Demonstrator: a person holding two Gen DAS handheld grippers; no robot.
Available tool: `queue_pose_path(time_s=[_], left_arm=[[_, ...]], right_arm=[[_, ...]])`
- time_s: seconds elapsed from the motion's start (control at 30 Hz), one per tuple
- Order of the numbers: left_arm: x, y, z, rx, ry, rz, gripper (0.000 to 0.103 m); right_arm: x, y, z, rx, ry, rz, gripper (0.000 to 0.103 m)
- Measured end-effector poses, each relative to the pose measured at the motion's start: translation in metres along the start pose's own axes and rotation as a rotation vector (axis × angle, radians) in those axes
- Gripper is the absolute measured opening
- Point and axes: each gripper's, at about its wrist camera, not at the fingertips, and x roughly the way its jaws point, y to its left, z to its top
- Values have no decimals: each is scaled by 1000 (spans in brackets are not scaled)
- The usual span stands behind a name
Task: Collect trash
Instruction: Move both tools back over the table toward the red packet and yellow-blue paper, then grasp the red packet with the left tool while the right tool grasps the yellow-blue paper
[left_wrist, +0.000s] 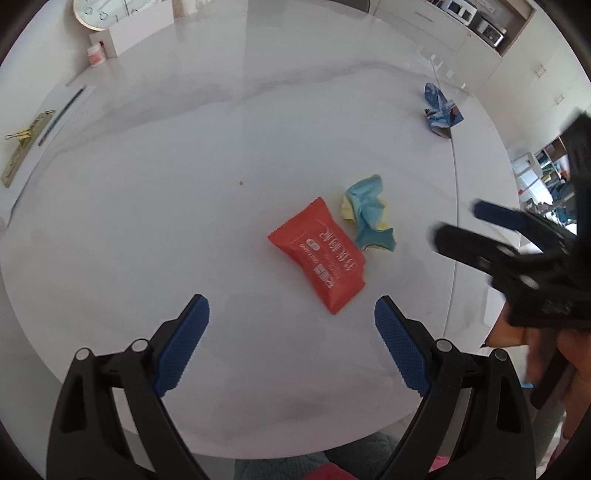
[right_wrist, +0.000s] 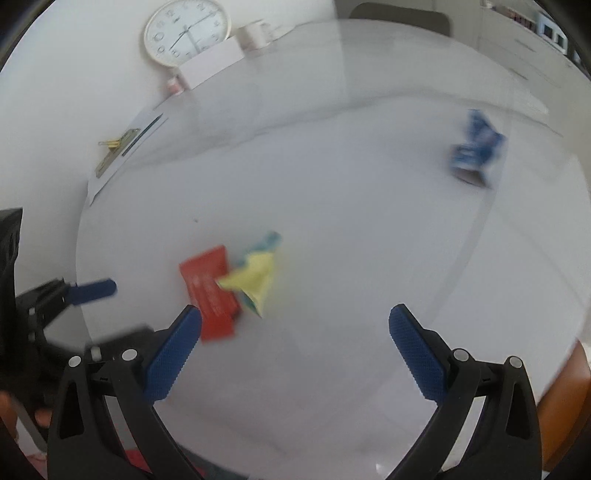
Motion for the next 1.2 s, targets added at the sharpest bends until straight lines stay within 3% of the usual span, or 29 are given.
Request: queue_pose_path(time_s=[0.17, 0.27, 0.33, 0.4, 0.53, 0.9, 1.2], left_arm=[[9, 6, 7, 7, 20, -26, 87], [15, 8, 13, -6, 37, -46, 87], [18, 7, 15, -19, 45, -64, 87], [22, 3, 18, -28, 52, -75, 87], [28, -6, 21, -33, 51, -53, 87], [57, -30, 38, -199, 61, 50, 87], [64, -41, 36, -221, 59, 106, 55]], right_arm=[[36, 14, 16, -17, 52, -21, 87], [52, 10, 19, 5, 88, -19, 71], [55, 6, 16, 5, 103, -23, 44], [57, 1, 12, 10, 121, -10, 29], [41, -11, 2, 7, 89, -44, 29], [-9, -57, -21, 46, 64, -79, 29], [-16, -60, -28, 44, 67, -66, 30]])
